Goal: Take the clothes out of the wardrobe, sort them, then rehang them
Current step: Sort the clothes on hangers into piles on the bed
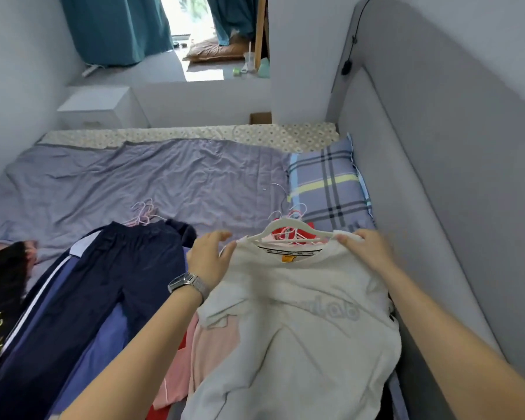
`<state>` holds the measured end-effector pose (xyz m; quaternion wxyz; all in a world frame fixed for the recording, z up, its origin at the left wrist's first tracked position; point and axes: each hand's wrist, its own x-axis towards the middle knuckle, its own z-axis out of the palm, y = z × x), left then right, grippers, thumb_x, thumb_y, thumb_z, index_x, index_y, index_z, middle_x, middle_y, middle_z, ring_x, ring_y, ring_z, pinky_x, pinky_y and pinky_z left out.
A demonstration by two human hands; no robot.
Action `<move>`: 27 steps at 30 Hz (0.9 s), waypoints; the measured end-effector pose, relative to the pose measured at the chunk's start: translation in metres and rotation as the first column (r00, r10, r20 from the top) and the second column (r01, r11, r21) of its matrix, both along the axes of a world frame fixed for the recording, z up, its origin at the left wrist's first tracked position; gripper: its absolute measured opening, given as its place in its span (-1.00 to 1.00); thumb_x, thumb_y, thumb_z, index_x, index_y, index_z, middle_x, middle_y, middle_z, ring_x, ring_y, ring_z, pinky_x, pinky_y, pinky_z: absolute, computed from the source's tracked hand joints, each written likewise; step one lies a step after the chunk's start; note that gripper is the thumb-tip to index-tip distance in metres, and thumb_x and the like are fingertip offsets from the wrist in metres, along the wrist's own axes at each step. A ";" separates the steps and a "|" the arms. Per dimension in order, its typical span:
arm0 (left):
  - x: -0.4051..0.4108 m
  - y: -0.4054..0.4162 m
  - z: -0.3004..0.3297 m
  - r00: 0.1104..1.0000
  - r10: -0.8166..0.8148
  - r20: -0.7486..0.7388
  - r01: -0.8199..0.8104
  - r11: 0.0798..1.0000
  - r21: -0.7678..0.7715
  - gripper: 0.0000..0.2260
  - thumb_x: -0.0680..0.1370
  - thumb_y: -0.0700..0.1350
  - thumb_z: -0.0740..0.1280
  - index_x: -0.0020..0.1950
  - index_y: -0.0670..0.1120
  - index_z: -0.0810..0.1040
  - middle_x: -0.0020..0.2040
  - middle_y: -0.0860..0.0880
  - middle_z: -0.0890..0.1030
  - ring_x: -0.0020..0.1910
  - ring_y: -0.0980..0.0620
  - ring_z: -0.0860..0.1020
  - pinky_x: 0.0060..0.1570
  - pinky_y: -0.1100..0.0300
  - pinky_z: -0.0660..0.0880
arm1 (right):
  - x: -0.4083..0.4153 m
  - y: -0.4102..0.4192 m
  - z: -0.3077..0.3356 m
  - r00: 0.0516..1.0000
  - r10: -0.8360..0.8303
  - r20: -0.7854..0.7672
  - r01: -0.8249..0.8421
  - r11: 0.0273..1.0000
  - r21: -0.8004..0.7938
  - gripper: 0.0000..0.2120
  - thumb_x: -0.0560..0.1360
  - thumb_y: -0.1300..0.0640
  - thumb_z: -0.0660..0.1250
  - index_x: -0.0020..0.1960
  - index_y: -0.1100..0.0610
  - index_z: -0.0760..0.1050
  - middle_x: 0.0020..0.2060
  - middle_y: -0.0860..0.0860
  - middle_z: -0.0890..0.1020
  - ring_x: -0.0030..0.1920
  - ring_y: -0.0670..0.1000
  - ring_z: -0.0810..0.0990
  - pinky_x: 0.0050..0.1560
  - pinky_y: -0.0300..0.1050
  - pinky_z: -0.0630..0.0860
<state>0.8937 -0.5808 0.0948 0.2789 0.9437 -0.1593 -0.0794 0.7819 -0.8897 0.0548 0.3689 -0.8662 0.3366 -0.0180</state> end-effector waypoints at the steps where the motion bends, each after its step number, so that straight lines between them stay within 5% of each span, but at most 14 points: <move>1: 0.002 0.004 -0.007 0.999 0.018 -0.029 -0.018 1.000 0.003 -0.74 0.56 0.03 0.24 0.20 -0.01 0.54 0.18 0.02 0.56 0.21 -0.02 0.46 0.19 0.01 0.37 | 0.011 -0.006 -0.012 0.999 0.019 -0.044 -0.019 1.000 -0.010 -0.53 0.41 -0.29 0.33 -0.27 0.14 0.53 -0.24 0.12 0.59 -0.10 0.17 0.56 -0.17 -0.06 0.31; 3: 0.008 0.014 -0.024 0.995 0.039 -0.094 -0.040 0.999 -0.006 -0.75 0.54 0.07 0.20 0.12 0.04 0.56 0.12 0.04 0.58 0.15 -0.02 0.50 0.15 -0.05 0.42 | 0.031 -0.015 -0.035 0.988 0.010 -0.152 -0.023 0.996 -0.085 -0.60 0.52 -0.15 0.28 0.03 0.20 0.60 0.05 0.20 0.61 0.12 0.23 0.53 0.00 -0.03 0.37; 6: 0.016 0.030 -0.048 0.984 0.067 -0.163 -0.067 0.998 0.006 -0.87 0.54 0.01 0.23 -0.05 0.08 0.57 -0.05 0.01 0.62 0.01 -0.05 0.56 -0.02 -0.02 0.49 | 0.053 -0.026 -0.063 0.947 -0.004 -0.322 -0.081 0.965 -0.250 -0.61 0.57 -0.05 0.24 0.31 0.12 0.43 0.29 0.19 0.48 0.29 0.24 0.41 0.21 0.06 0.34; 12: 0.023 0.041 -0.070 0.974 0.106 -0.198 -0.107 0.994 0.008 -0.83 0.56 -0.06 0.24 0.07 -0.01 0.60 -0.02 0.08 0.61 0.01 0.01 0.53 0.05 0.01 0.48 | 0.064 -0.041 -0.092 0.769 0.176 -0.614 -0.359 0.915 -0.187 -0.59 0.55 0.02 0.22 0.38 -0.03 0.29 0.35 0.11 0.42 0.35 0.20 0.34 0.32 0.14 0.34; 17: 0.023 0.036 -0.077 0.973 0.072 -0.221 -0.076 0.997 -0.010 -0.80 0.56 -0.10 0.24 0.14 -0.06 0.58 0.01 0.05 0.61 0.01 0.05 0.54 0.08 0.05 0.48 | 0.099 -0.011 -0.061 0.861 0.240 -0.448 -0.409 0.851 -0.330 -0.47 0.49 0.00 0.30 0.43 -0.05 0.25 0.34 0.05 0.41 0.34 0.15 0.33 0.31 0.07 0.25; 22: 0.020 0.054 -0.072 0.960 0.077 -0.269 -0.090 0.995 -0.036 -0.67 0.54 -0.22 0.25 0.30 -0.07 0.48 0.15 0.05 0.49 0.13 -0.01 0.53 0.03 0.26 0.42 | 0.121 0.053 -0.022 0.811 0.474 -0.344 -0.528 0.845 -0.081 -0.66 0.51 0.05 0.26 0.28 0.03 0.47 0.23 0.06 0.53 0.25 0.12 0.43 0.16 -0.02 0.44; 27: 0.017 0.119 -0.062 0.947 0.163 -0.276 -0.179 0.983 -0.036 -0.64 0.54 -0.21 0.27 0.34 -0.10 0.43 0.20 -0.08 0.52 0.04 -0.01 0.54 0.03 0.21 0.40 | 0.120 0.135 0.001 0.807 0.530 -0.260 -0.560 0.827 -0.052 -0.57 0.49 0.12 0.26 0.35 0.09 0.40 0.28 0.09 0.50 0.25 0.12 0.46 0.24 -0.02 0.41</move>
